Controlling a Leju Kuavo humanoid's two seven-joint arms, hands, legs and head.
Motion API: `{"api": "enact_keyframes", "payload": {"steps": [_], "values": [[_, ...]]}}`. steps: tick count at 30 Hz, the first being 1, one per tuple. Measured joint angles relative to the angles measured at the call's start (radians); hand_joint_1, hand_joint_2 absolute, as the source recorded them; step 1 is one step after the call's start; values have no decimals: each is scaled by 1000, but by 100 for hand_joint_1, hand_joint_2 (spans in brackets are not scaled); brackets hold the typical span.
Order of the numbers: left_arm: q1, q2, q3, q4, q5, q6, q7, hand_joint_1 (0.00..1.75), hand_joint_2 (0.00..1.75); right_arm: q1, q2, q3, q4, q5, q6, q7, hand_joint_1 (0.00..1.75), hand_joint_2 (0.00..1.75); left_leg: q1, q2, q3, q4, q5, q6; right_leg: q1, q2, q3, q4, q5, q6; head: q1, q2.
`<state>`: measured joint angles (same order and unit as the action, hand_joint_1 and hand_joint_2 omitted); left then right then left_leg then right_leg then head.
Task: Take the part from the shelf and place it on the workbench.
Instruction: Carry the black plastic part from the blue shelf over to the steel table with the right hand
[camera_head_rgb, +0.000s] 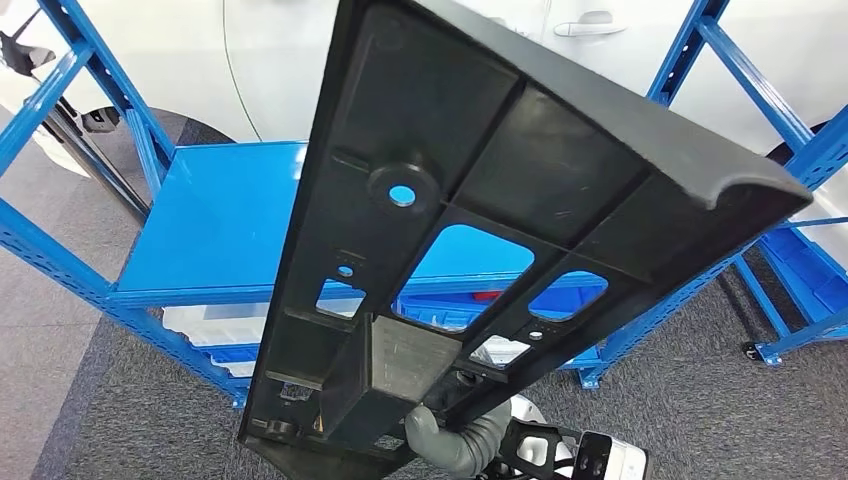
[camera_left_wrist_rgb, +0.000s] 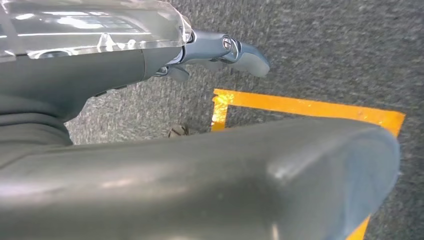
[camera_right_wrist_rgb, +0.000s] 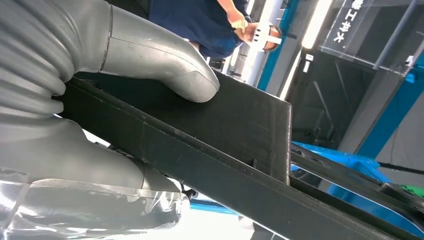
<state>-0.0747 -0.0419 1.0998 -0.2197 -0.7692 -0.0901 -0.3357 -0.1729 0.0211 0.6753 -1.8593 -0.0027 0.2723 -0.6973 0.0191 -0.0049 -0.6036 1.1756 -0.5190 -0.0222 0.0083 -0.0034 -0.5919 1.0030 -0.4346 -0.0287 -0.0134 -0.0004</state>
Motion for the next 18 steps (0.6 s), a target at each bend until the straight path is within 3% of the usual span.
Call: {"api": "enact_keyframes", "payload": {"steps": [2,3,6,8,10,11,12,13,14,16,18], "values": [[-1,-1,0,0,-4,-1,0,0,0,1,-3,-2,0,2,1,0,175,175,-6,-1,90,-134,16,10,3,0,-11,4,11,8,0,0],[-2,-2,0,0,-7,-1,0,0,0,3,-4,-3,0,3,0,0,175,175,-9,-1,110,-170,15,14,3,0,-14,5,15,14,0,0],[0,-7,0,0,-14,-1,3,0,0,12,-13,-6,0,6,-1,0,175,175,-12,0,103,-185,29,30,0,1,-21,8,23,33,0,0],[0,-12,0,1,-17,-1,6,0,0,18,-21,-7,-1,7,-1,0,175,175,-7,5,86,-191,49,44,-3,3,-45,56,-28,45,0,0],[-1,-15,0,1,-19,-1,9,0,0,24,-29,-8,-1,10,-3,0,175,175,-8,7,62,-190,67,51,-9,4,-85,173,-121,53,0,0],[0,-16,0,1,-20,-1,12,0,0,29,-34,-8,-1,13,-5,0,175,175,-8,8,48,-188,76,50,-11,4,-101,236,-153,57,0,0],[1,-19,0,1,-20,-1,14,0,0,34,-39,-8,-1,16,-6,0,175,175,-8,8,34,-186,85,50,-13,4,-105,278,-165,59,0,0],[1,-21,0,1,-21,-1,17,0,0,39,-44,-8,-1,18,-8,0,175,175,-8,8,21,-184,93,48,-14,4,-93,287,-155,61,0,0],[2,-23,0,1,-21,-1,19,0,0,42,-49,-8,-1,20,-9,0,175,175,-8,8,8,-181,100,46,-15,4,-62,257,-131,61,0,0],[2,-28,0,1,-21,-1,21,0,0,45,-56,-8,-4,21,-12,0,175,175,-9,7,-13,-172,112,40,-15,4,40,117,-91,57,0,0],[2,-31,0,1,-21,2,22,0,0,48,-61,-8,-9,22,-18,0,175,175,-10,7,-23,-167,125,29,-10,5,107,10,-89,47,0,0]]}}
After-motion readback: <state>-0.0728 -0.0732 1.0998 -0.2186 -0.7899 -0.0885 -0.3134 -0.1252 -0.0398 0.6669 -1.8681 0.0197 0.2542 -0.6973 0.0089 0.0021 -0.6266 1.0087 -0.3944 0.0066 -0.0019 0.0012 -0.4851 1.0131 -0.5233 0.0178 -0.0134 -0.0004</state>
